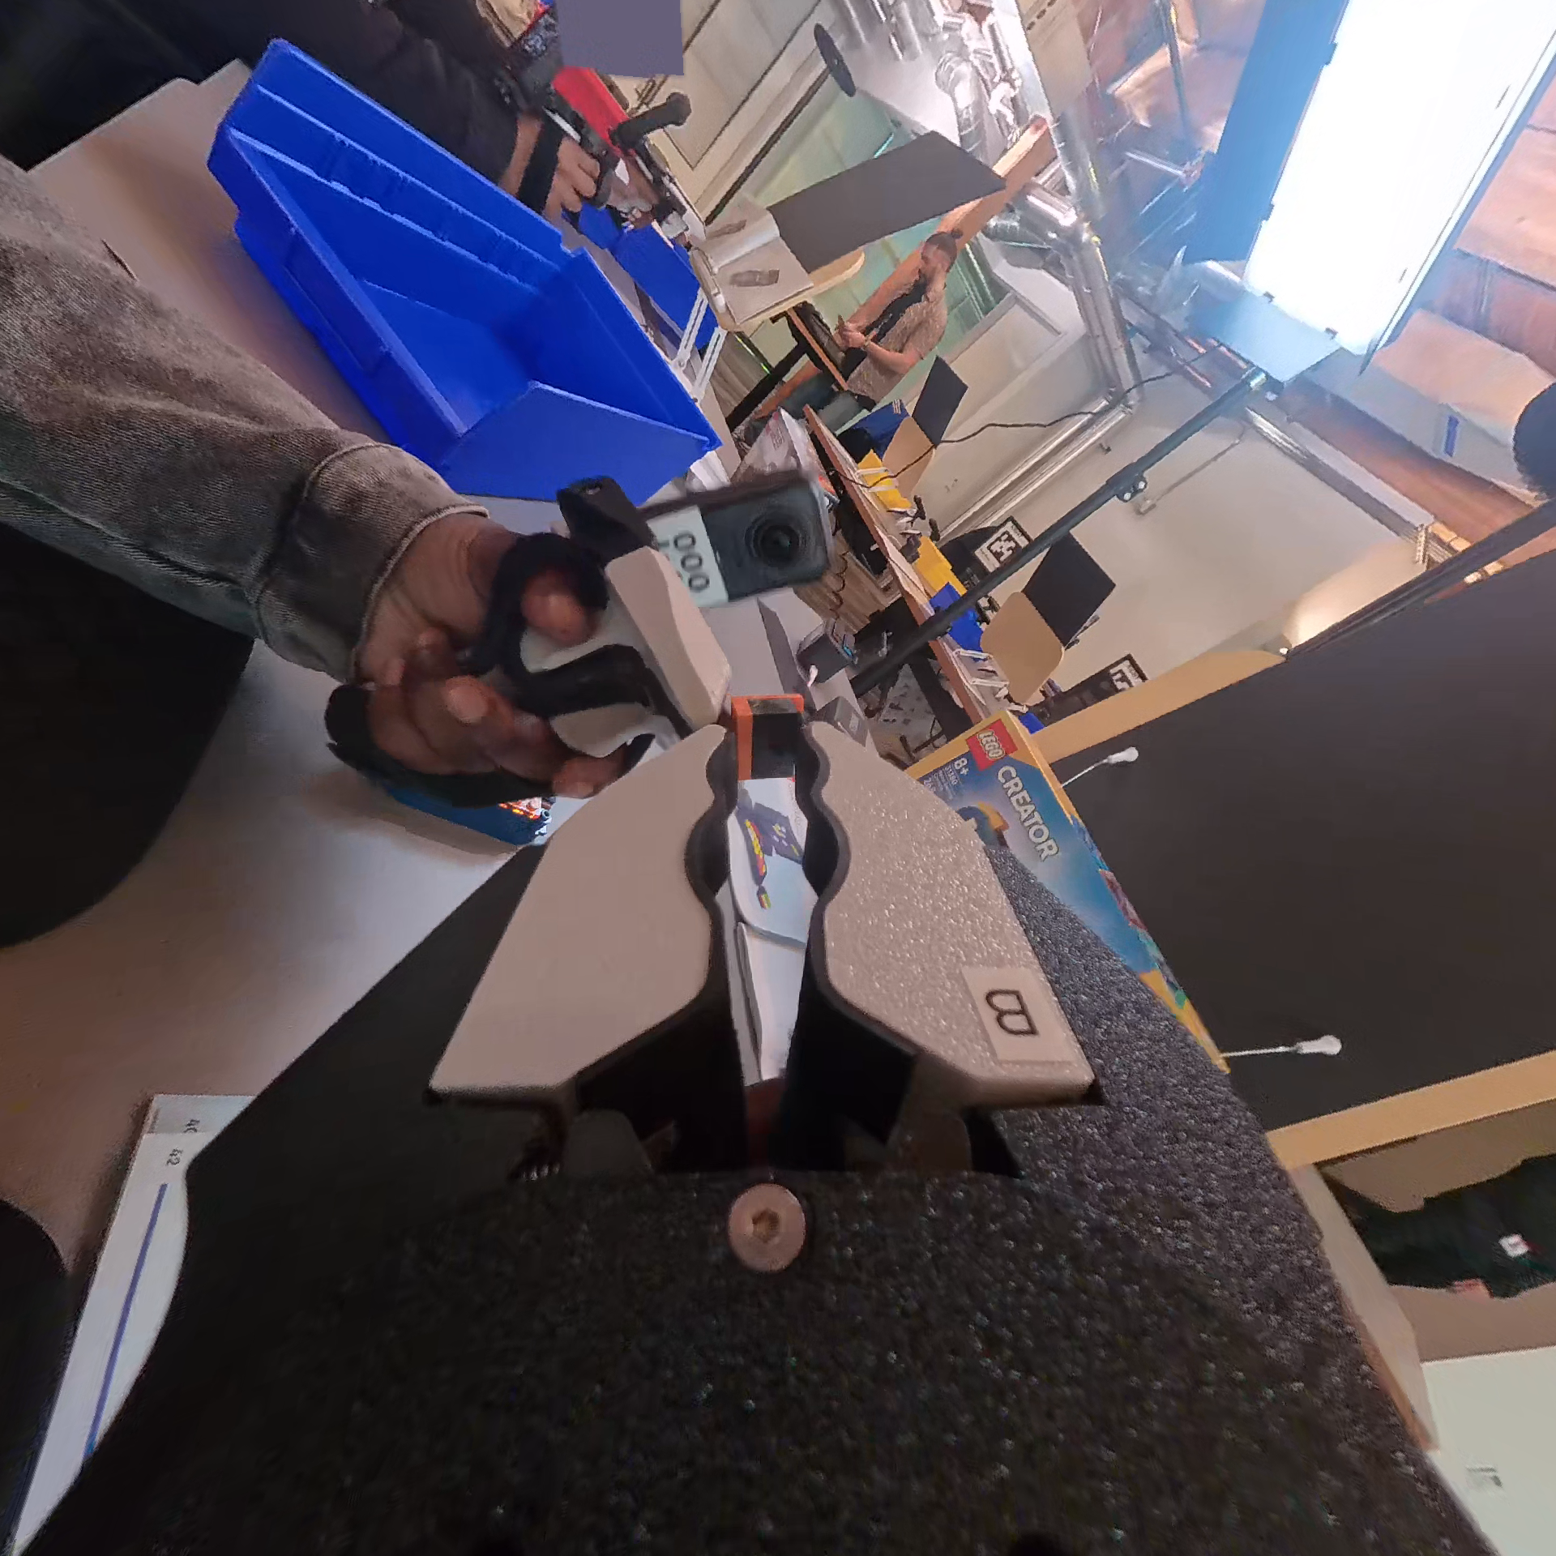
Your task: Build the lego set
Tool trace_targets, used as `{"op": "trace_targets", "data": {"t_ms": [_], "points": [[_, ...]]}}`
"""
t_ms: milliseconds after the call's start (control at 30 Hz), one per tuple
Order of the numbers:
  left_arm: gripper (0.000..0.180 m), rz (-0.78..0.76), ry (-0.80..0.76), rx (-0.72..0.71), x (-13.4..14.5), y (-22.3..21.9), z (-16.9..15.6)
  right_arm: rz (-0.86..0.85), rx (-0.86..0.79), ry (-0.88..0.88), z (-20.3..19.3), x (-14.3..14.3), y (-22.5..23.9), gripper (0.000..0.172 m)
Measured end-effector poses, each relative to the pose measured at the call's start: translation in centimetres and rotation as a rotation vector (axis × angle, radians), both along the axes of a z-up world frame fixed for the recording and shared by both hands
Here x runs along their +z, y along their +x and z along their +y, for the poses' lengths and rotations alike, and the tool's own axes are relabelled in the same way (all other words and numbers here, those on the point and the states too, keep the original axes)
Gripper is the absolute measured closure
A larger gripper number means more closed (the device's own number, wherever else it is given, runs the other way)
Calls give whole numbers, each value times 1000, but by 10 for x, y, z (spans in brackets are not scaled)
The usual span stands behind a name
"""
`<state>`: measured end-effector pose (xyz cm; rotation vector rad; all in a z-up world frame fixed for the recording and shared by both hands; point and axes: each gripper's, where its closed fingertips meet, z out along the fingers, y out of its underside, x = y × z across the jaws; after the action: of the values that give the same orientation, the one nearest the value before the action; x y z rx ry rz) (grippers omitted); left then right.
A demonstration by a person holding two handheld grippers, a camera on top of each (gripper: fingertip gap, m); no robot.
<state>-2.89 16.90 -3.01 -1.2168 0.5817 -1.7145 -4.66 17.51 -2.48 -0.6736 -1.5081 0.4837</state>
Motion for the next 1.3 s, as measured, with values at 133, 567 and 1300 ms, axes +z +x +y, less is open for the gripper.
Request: {"op": "trace_targets", "data": {"t_ms": [133,567,1300], "points": [[154,372,379,507,-6,-20,26,-102,-100,-27,19,-22,-2,159],[160,1069,936,676,-55,-10,32,-331,-174,34,29,-62,-4,158],[167,937,967,615,-43,-6,16,-173,98,-148,9,-43,8,150]]}}
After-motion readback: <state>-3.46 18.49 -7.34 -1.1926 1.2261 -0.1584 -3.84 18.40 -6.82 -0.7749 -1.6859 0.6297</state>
